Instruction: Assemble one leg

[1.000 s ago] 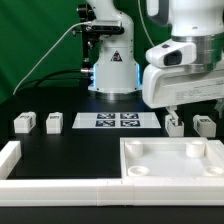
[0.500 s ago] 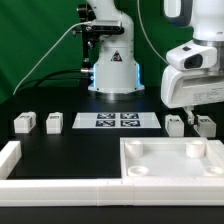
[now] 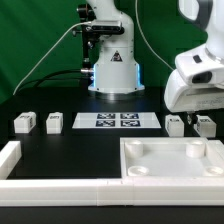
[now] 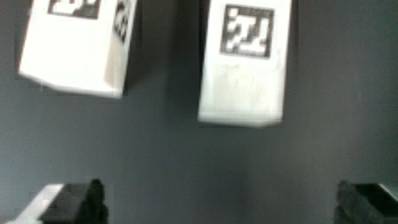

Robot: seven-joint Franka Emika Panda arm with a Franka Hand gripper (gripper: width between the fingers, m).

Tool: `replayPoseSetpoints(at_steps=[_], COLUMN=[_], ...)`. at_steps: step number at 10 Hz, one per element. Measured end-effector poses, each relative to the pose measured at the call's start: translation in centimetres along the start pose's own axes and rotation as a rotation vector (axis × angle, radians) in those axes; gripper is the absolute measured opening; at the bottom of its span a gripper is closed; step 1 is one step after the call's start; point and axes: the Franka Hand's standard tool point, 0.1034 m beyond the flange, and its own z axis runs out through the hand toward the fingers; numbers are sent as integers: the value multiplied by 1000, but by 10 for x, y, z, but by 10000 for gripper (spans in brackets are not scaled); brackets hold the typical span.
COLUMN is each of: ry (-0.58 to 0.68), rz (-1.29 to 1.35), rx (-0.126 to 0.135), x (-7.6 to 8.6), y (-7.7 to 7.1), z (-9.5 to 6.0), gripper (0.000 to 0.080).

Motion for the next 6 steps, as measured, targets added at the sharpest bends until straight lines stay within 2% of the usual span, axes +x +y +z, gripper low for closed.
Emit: replayPoseSetpoints(at_steps=[1, 4, 6], ry=[16, 20, 20], rz=[4, -2, -2], rx=[13, 13, 13], x=[4, 1, 1], y=[-4, -6, -5], z=[0, 13, 12], gripper=[649, 649, 649])
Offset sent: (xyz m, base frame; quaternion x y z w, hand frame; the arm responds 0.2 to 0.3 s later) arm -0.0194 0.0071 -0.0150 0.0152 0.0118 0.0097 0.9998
